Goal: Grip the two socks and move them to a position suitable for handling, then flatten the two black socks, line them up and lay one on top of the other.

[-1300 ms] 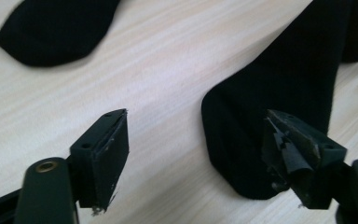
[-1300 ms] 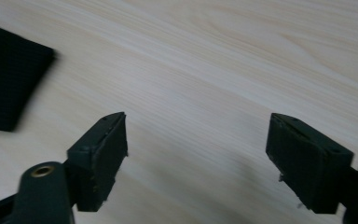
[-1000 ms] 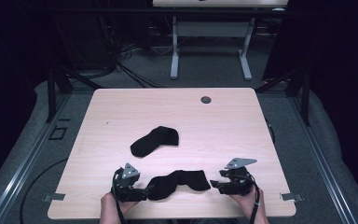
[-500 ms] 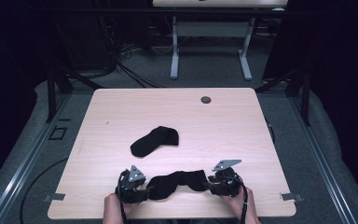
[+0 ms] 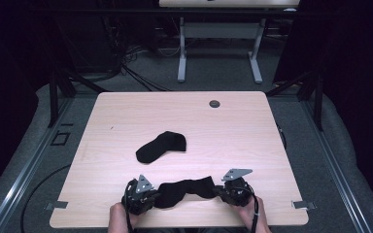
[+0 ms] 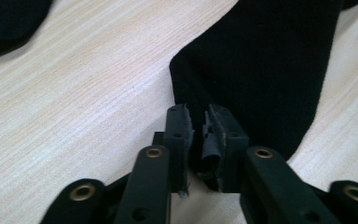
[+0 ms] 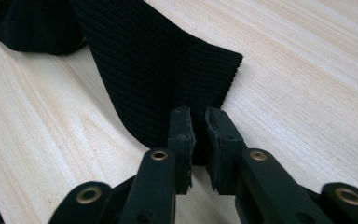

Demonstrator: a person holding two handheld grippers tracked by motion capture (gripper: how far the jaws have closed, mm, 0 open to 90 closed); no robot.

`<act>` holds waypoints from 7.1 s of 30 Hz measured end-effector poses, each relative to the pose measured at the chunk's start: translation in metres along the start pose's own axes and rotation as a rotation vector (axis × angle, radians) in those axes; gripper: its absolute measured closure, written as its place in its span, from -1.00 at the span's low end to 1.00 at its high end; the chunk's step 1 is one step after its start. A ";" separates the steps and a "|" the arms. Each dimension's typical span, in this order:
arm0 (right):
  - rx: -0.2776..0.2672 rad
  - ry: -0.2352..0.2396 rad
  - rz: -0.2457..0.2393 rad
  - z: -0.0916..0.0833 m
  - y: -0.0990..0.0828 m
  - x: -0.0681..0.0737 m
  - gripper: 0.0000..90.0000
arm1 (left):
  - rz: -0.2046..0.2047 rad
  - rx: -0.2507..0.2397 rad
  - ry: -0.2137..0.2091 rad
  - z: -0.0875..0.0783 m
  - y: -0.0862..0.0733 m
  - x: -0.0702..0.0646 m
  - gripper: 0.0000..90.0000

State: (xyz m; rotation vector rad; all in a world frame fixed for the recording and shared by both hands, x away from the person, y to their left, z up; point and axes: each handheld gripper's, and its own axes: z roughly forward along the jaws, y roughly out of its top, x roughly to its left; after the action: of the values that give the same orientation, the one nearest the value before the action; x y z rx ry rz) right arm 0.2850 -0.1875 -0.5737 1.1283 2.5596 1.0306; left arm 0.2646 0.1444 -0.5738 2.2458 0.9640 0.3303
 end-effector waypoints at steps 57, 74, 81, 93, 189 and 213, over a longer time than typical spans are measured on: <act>-0.021 -0.126 0.059 -0.036 -0.013 -0.016 -0.62 | -0.058 -0.036 0.118 0.000 0.020 0.007 -0.66; 0.008 -0.172 0.032 -0.010 -0.019 -0.024 -0.92 | 0.000 0.001 0.163 0.016 0.012 0.004 -0.76; -0.006 -0.149 0.001 -0.011 -0.024 -0.025 -0.92 | 0.016 -0.002 0.163 0.010 0.005 0.000 -0.76; -0.020 -0.129 -0.026 -0.013 -0.027 -0.027 -0.90 | 0.019 -0.017 0.159 0.005 -0.004 -0.006 -0.75; -0.086 -0.234 0.081 -0.029 -0.044 -0.076 -0.98 | -0.179 0.082 0.005 0.085 0.161 0.114 -0.65; -0.088 -0.238 0.083 -0.029 -0.044 -0.076 -0.96 | -0.145 0.165 0.048 0.113 0.155 0.105 0.23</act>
State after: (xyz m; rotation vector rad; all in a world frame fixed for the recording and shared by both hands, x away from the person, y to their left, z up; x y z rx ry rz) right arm 0.3010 -0.2776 -0.5896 1.2594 2.2791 0.9518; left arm 0.4752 0.0874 -0.5590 2.3072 1.2108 0.2486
